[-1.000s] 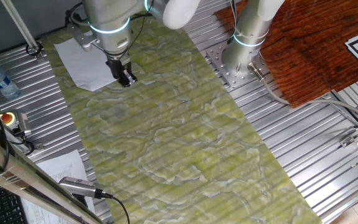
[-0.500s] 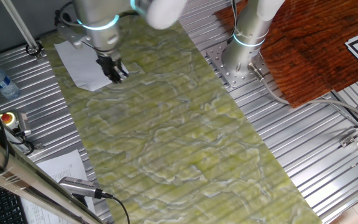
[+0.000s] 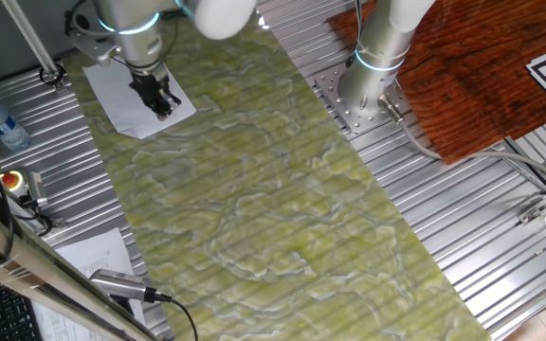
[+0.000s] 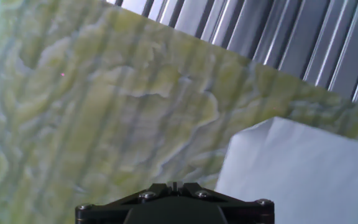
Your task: Flip over and spread out the paper that is laid flat on the table
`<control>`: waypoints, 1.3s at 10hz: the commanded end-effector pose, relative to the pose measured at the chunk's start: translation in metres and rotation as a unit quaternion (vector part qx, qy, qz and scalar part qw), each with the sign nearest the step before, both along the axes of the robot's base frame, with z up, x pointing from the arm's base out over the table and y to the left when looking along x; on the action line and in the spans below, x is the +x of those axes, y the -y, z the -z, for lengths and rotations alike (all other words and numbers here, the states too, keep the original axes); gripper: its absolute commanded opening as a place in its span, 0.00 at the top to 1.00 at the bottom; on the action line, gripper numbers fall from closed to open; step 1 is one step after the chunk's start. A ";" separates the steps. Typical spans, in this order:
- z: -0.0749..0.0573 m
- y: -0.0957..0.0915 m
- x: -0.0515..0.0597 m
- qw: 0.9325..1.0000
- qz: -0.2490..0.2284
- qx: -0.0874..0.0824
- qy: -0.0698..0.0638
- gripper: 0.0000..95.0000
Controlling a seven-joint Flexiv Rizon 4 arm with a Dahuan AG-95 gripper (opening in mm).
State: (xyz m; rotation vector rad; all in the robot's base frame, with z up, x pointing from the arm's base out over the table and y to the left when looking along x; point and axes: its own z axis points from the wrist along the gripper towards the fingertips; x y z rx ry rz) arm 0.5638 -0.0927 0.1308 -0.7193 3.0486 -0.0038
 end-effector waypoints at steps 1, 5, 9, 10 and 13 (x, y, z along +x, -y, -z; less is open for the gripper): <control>0.001 0.004 0.001 0.999 -0.051 0.006 -0.004 1.00; 0.001 0.004 0.001 0.997 -0.041 0.064 -0.017 1.00; 0.014 0.005 -0.004 0.991 -0.119 0.051 -0.025 1.00; 0.020 0.011 -0.001 0.986 -0.158 0.050 -0.024 1.00; 0.027 0.022 0.017 0.958 -0.284 -0.024 -0.042 1.00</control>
